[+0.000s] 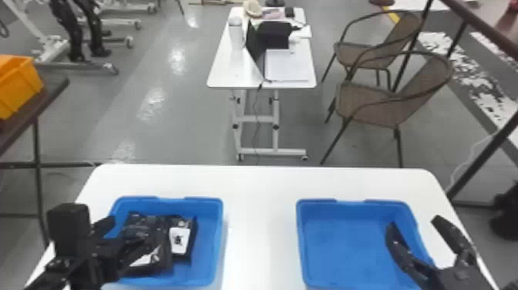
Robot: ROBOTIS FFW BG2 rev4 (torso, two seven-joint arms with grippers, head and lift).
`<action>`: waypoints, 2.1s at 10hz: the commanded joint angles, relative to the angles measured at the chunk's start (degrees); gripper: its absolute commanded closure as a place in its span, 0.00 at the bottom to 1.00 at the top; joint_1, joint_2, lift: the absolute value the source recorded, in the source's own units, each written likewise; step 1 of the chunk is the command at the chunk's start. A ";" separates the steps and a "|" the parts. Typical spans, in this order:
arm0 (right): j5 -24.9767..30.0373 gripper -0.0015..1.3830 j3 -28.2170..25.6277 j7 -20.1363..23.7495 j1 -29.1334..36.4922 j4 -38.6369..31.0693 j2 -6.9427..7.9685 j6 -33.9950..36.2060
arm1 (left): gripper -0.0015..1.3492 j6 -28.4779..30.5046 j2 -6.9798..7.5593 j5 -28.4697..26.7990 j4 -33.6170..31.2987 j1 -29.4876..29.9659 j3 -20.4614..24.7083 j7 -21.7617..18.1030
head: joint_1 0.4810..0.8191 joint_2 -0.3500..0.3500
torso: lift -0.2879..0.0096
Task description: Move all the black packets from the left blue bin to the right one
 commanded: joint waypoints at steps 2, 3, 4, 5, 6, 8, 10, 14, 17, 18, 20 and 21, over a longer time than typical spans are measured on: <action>-0.45 0.13 0.00 0.68 -0.37 0.44 0.75 0.35 | 0.06 13.79 -2.41 -2.54 0.90 -4.66 3.43 -2.17 | 0.63 0.59 | 0.97; -0.45 0.13 0.09 0.77 -0.45 0.44 0.75 0.70 | 0.07 18.54 -2.76 -4.30 1.34 -6.59 3.61 -3.05 | 0.63 0.60 | 0.97; -0.45 0.13 0.09 0.86 -0.54 0.53 0.75 1.05 | 0.08 21.35 -2.41 -5.97 3.28 -8.61 3.43 -4.63 | 0.63 0.62 | 0.97; -0.45 0.13 0.18 1.12 -0.80 0.62 0.75 1.32 | 0.08 24.86 -1.97 -6.32 5.04 -10.46 3.43 -5.51 | 0.63 0.63 | 0.97; -0.45 0.13 0.18 1.30 -0.98 0.80 0.75 1.41 | 0.08 30.66 -1.62 -7.38 6.09 -12.13 3.34 -5.51 | 0.63 0.64 | 0.97; -0.54 0.13 0.18 1.38 -1.16 1.06 0.75 1.85 | 0.08 36.47 -1.09 -10.45 9.08 -15.03 2.29 -5.86 | 0.63 0.67 | 0.97; -0.72 0.13 0.26 1.56 -1.42 1.32 0.75 1.93 | 0.08 33.92 -0.57 -12.39 14.70 -17.05 1.50 -9.91 | 0.63 0.69 | 0.97; -1.33 0.13 0.26 1.82 -1.60 1.85 0.75 2.11 | 0.20 25.66 0.23 -21.09 28.24 -21.62 0.62 -21.95 | 0.63 0.69 | 0.97; -1.77 0.13 0.18 2.00 -1.60 2.03 0.75 2.11 | 0.73 25.30 -0.04 -27.94 28.77 -22.59 -0.17 -26.60 | 0.63 0.71 | 0.97; -1.86 0.13 0.18 2.09 -1.60 2.03 0.75 2.20 | 0.89 24.60 -0.04 -29.70 28.50 -22.76 -0.08 -29.15 | 0.63 0.71 | 0.97; -2.03 0.13 0.35 2.17 -1.77 2.47 0.75 2.28 | 0.90 21.88 -0.13 -33.66 28.50 -23.29 0.09 -34.34 | 0.63 0.70 | 0.97; -2.03 0.13 0.35 2.44 -1.86 2.55 0.75 2.28 | 0.90 20.38 -0.57 -33.30 28.59 -23.03 0.88 -35.22 | 0.63 0.70 | 0.97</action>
